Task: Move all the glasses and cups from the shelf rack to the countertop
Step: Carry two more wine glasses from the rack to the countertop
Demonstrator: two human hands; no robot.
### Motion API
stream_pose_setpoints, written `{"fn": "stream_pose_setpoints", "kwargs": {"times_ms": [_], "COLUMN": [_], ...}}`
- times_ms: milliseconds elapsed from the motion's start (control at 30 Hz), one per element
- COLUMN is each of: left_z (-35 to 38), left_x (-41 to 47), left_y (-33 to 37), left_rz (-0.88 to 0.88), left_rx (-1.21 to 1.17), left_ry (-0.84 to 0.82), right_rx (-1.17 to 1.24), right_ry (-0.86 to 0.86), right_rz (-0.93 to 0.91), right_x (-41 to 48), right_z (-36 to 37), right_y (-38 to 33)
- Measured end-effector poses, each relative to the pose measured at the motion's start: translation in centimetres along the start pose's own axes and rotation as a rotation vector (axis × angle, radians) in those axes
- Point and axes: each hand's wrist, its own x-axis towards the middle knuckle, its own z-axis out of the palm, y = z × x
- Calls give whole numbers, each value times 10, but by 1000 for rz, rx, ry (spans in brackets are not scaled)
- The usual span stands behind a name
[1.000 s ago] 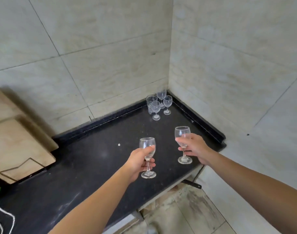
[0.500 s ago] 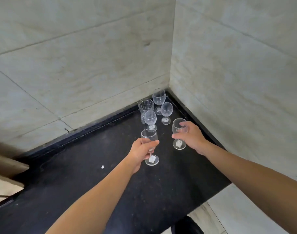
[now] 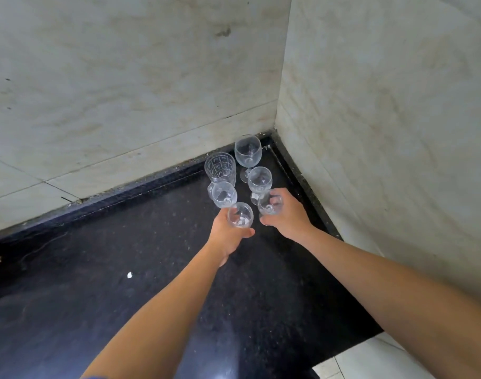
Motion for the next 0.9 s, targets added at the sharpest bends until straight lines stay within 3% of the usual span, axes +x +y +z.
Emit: {"fn": "stream_pose_setpoints", "kwargs": {"times_ms": [267,467,667,900], "left_z": [3,-25,-95,-190], "left_x": [5,-29,-105,-243], "left_y": [-9,-32,-77,-156], "left_rz": [-33,-77,-76,-87], "left_rx": [27,102,145,197], "left_ry": [43,86,161,314], "right_rx": [-48,-275,-414,-518], "right_ry": [-34,-69,-225,-411], "right_rz": [60,167,-22,-320], "right_x": [0,-38,-100,-203], "right_z": [-2,4,48,157], "right_y": [9,13,-27,-95]}}
